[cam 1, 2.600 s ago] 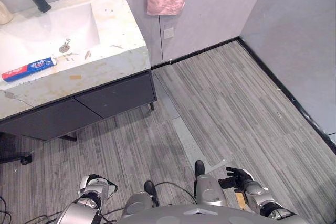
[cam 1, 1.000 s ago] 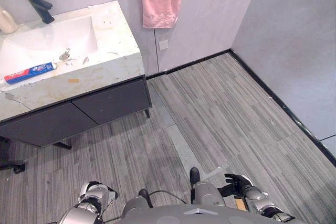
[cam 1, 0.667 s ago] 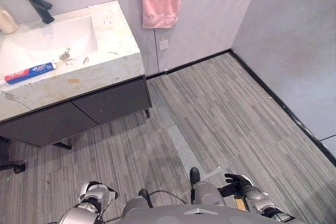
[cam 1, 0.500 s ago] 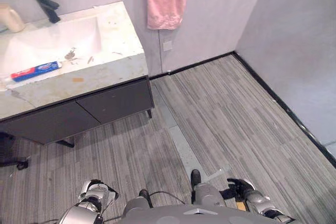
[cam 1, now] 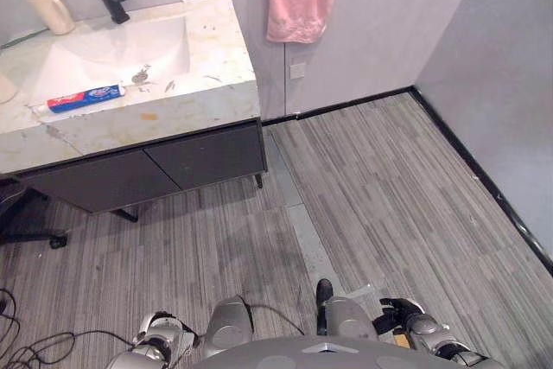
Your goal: Organize the bathroom.
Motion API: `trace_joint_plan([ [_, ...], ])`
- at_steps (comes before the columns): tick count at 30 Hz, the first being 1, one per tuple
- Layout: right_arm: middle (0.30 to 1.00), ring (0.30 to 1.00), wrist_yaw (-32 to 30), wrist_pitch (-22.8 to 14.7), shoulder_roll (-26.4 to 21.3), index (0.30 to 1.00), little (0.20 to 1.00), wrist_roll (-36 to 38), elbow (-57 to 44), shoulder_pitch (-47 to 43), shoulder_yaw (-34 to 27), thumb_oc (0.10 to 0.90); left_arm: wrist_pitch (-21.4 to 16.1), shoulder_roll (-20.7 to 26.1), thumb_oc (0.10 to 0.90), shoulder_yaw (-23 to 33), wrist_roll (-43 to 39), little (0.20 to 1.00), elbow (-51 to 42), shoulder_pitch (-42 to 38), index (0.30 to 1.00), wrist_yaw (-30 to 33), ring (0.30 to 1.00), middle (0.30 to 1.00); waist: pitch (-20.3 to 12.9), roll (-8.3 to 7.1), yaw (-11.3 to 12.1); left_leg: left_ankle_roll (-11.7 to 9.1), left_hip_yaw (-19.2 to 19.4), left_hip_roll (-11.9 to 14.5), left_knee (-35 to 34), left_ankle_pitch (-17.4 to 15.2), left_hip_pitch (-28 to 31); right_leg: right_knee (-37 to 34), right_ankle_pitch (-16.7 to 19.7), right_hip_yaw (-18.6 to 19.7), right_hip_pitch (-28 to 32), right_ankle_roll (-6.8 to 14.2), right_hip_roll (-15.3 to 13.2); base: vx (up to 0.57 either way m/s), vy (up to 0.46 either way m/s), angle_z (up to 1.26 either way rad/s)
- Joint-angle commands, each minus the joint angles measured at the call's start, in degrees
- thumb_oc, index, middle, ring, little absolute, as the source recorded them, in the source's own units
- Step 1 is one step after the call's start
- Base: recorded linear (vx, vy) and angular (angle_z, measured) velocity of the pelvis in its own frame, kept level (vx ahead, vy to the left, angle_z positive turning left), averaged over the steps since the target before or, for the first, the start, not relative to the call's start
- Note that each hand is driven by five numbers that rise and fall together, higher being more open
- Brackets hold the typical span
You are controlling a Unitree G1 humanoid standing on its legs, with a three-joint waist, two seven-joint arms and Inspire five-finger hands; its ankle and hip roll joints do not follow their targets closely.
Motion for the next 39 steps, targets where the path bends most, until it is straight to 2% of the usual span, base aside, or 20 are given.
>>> trace_joint_plan([
  [1,0.9,0.9,-1.9,-0.2,-2.2,0.9,0.9,1.1,-3.5,-0.8,-0.8,0.8,0.3,4.8,0.8,0.2,4.2,0.9,-3.1,-1.1,0.9,1.4,0.9,0.9,2.1,-0.3,-1.5,2.8,1.8,-1.2,-4.0,1.4,4.2,8.1,-15.7,2.2,3.8,2.1,-0.5,0.2,0.415,0.06],
  [4,0.9,0.9,-0.4,-1.0,-2.8,0.9,0.9,-1.4,-4.4,-1.0,-1.8,0.8,1.9,5.6,0.8,0.6,4.8,0.9,-4.4,-1.4,0.9,2.0,0.9,0.9,2.5,-0.4,-1.3,3.6,4.0,-3.7,-0.1,-3.2,3.2,7.7,-13.7,1.9,4.0,4.7,-4.7,0.19,0.335,0.01],
  [7,0.9,0.9,-0.1,-0.7,-2.7,0.9,0.9,-3.9,-6.5,-1.4,-1.5,0.8,4.2,6.2,0.8,1.2,4.0,0.9,-6.0,-0.6,0.9,2.8,0.9,0.9,2.4,-0.11,-0.4,4.7,5.3,-6.3,-1.9,-4.8,5.1,9.8,-7.1,1.2,1.8,6.1,-10.3,0.18,0.332,0.06],
  [8,0.9,0.9,0.6,-1.0,-2.8,0.9,0.9,-5.6,-7.4,-1.7,-1.3,0.8,5.2,6.8,0.8,1.6,3.4,0.9,-6.8,0.0,0.9,3.3,0.9,0.9,2.4,0.2,0.4,5.3,7.2,-6.6,-2.8,-5.3,5.9,11.7,-6.7,-1.0,1.1,6.1,-11.7,0.13,0.312,-0.47],
  [9,0.9,0.9,1.5,-0.8,-3.0,0.9,0.9,-7.0,-8.2,-2.0,-1.2,0.8,5.6,7.0,0.8,2.3,2.8,0.9,-7.0,0.8,0.9,4.0,0.9,0.9,2.3,0.36,0.9,5.6,8.8,-6.6,-3.6,-5.3,6.7,11.8,-7.0,-3.0,1.0,6.0,-11.4,0.14,0.241,-0.65],
  [12,0.9,0.9,2.5,-0.8,-3.4,0.9,0.9,-7.4,-9.0,-2.1,-0.6,0.8,5.2,7.9,0.8,3.6,1.7,0.9,-6.4,1.9,0.9,5.5,0.9,0.9,1.9,-0.06,-0.3,5.7,9.7,-8.3,-5.9,-5.5,8.8,9.1,-6.2,-2.0,-2.8,6.9,-5.5,0.14,0.018,-0.66],
  [14,0.9,0.9,3.0,-1.5,-2.8,0.9,0.9,-7.9,-7.5,-1.9,-0.7,0.8,3.9,8.5,0.8,3.0,1.2,0.9,-5.3,1.2,0.9,6.0,0.9,0.9,1.6,-1.39,-1.6,6.6,8.5,-11.2,-7.6,-6.3,9.9,1.2,-2.3,-1.8,-5.2,8.1,-2.8,0.18,-0.122,-0.34],
  [16,0.9,0.9,2.9,-1.6,-2.6,0.9,0.9,-8.0,-7.3,-1.8,-0.7,0.8,3.5,8.5,0.8,3.0,1.1,0.9,-5.1,1.2,0.9,6.1,0.9,0.9,1.6,-1.46,-1.7,6.8,8.1,-11.5,-7.6,-6.6,9.9,1.9,-1.8,-1.1,-6.0,8.2,-2.4,0.09,-0.111,0.61],
  [18,0.9,0.9,2.5,-2.7,-2.6,0.9,0.9,-6.5,-5.3,-1.8,-0.2,0.8,2.1,8.4,0.8,2.8,0.9,0.9,-5.7,0.4,0.9,6.1,0.9,0.9,1.8,-1.24,-1.8,6.4,6.1,-12.0,-7.4,-5.0,8.5,0.9,-4.2,-0.1,-4.3,6.5,-0.4,0.1,-0.214,0.82],
  [20,0.9,0.9,2.2,-3.2,-2.6,0.9,0.9,-5.5,-4.4,-1.9,-0.2,0.8,3.0,8.2,0.8,2.6,1.3,0.9,-6.3,0.1,0.9,5.4,0.9,0.9,1.4,-0.99,-1.7,5.9,6.0,-12.1,-7.8,-4.3,8.2,-0.1,-4.8,-0.4,-3.1,5.9,0.4,0.09,-0.145,0.85],
  [26,0.9,0.9,1.7,-3.7,-2.1,0.9,0.9,-5.1,-4.7,-1.6,-0.5,0.8,3.5,6.7,0.8,2.5,1.3,0.9,-5.2,0.1,0.9,4.9,0.9,0.9,0.9,-0.44,-2.2,5.4,7.0,-11.0,-7.2,-3.6,8.5,-2.1,-6.4,-0.3,-0.1,4.0,1.8,0.06,-0.107,0.08],
  [29,0.9,0.9,1.4,-3.4,-1.9,0.9,0.9,-4.7,-5.0,-0.8,-0.5,0.8,1.9,5.9,0.8,3.4,0.5,0.9,-4.1,1.3,0.9,5.7,0.9,0.9,0.8,-0.68,-2.1,3.5,5.6,-9.2,3.4,1.6,5.7,-2.0,-8.1,0.6,2.0,1.5,3.3,0.07,-0.122,0.05],
  [30,0.9,0.9,1.3,-2.9,-1.7,0.9,0.9,-4.6,-5.0,-0.6,-0.1,0.8,1.5,5.7,0.8,3.9,0.2,0.9,-4.1,1.7,0.9,5.7,0.9,0.9,1.1,-1.39,-1.7,3.5,3.7,-8.0,12.2,3.4,1.5,-1.0,-8.8,0.9,2.5,0.2,3.7,0.05,-0.103,0.07],
  [31,0.9,0.9,1.2,-2.8,-1.7,0.9,0.9,-4.5,-5.0,-0.6,0.1,0.8,1.6,5.6,0.8,4.0,-0.1,0.9,-4.1,1.7,0.9,5.9,0.9,0.9,1.3,-1.58,-1.6,3.9,3.3,-7.8,13.7,3.0,0.6,-0.6,-9.0,0.9,2.7,-0.1,3.6,0.11,-0.046,-0.01],
  [33,0.9,0.9,0.8,-2.9,-1.1,0.9,0.9,-3.6,-4.2,-0.4,0.7,0.8,2.6,5.6,0.8,4.2,-0.8,0.9,-4.3,1.7,0.9,5.9,0.9,0.9,1.7,-2.01,-0.9,4.6,1.9,-5.2,10.4,3.4,1.0,1.3,-10.2,1.0,3.6,-0.4,3.9,0.13,0.044,-0.14],
  [34,0.9,0.9,0.8,-2.9,-1.1,0.9,0.9,-3.6,-4.2,-0.4,0.7,0.8,2.6,5.6,0.8,4.2,-0.8,0.9,-4.3,1.7,0.9,5.9,0.9,0.9,1.7,-2.01,-0.9,4.6,1.9,-5.2,10.4,3.4,1.0,1.3,-10.2,1.0,3.6,-0.4,3.9,0.11,0.075,-0.13],
  [35,0.9,0.9,0.8,-3.3,-0.9,0.9,0.9,-3.6,-3.7,-0.3,0.6,0.8,2.7,5.6,0.8,4.0,-0.6,0.9,-4.0,1.5,0.9,5.7,0.9,0.9,1.6,-2.0,-1.0,4.4,1.3,-3.3,5.5,4.6,2.7,1.7,-10.8,1.2,3.8,-0.2,4.2,0.13,0.132,-0.11],
  [37,0.9,0.9,-0.1,-3.8,-0.6,0.9,0.9,-3.1,-2.9,-0.3,0.5,0.8,2.3,5.5,0.8,3.0,-0.8,0.9,-3.5,1.2,0.9,5.2,0.9,0.9,1.5,-0.84,-1.2,2.7,-1.0,0.3,-7.6,8.9,5.4,2.5,-12.2,2.0,4.0,0.6,4.6,0.2,0.286,-0.23],
  [38,0.9,0.9,-0.6,-4.0,-0.8,0.9,0.9,-2.7,-2.6,-0.4,0.4,0.8,1.3,5.4,0.8,2.3,-0.3,0.9,-2.8,0.9,0.9,4.6,0.9,0.9,1.8,-0.55,-1.1,1.8,-3.9,1.1,-8.7,10.6,4.4,3.3,-13.1,2.9,4.1,1.0,3.8,0.16,0.359,-0.1],
  [39,0.9,0.9,-1.0,-4.1,-0.9,0.9,0.9,-2.4,-2.7,-0.7,0.6,0.8,1.1,5.4,0.8,2.3,0.2,0.9,-3.1,0.5,0.9,4.3,0.9,0.9,2.1,-0.16,-0.9,1.6,-4.1,1.1,-8.3,9.9,4.1,5.0,-13.6,3.2,3.2,1.5,2.4,0.09,0.295,0.04],
])
